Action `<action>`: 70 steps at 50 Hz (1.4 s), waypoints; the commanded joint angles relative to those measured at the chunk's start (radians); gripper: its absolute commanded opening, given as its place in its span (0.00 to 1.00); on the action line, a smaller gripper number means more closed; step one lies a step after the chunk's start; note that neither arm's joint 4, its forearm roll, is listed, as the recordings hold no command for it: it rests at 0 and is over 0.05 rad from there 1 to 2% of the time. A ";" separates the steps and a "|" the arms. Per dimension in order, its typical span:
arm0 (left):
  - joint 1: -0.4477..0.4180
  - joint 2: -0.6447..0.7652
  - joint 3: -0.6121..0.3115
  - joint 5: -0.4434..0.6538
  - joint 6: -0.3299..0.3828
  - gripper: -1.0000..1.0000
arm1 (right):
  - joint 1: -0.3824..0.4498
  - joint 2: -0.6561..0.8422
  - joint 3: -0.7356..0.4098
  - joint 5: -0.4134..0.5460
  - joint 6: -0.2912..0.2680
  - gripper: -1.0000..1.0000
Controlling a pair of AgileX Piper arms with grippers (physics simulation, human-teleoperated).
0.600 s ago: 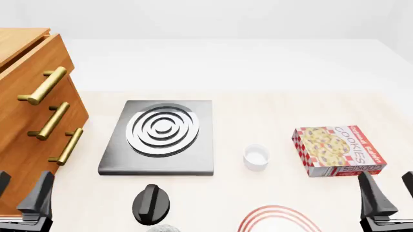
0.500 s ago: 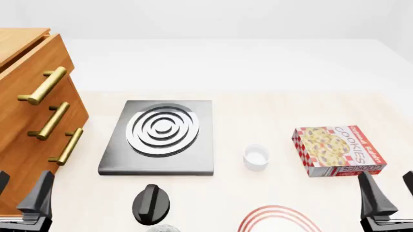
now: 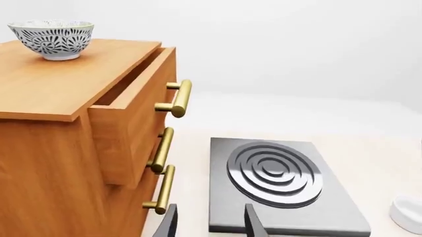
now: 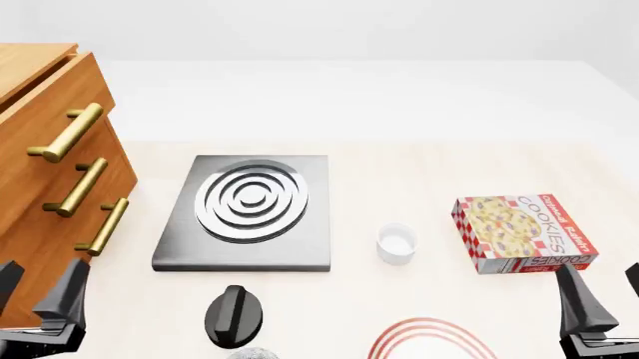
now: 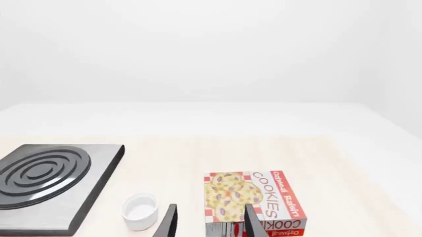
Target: Pick the akita bowl on the wooden cabinet and place it on the plate.
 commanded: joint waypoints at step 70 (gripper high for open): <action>0.103 0.476 -0.955 0.493 -0.138 1.00 | -0.003 0.019 0.024 -0.042 0.004 1.00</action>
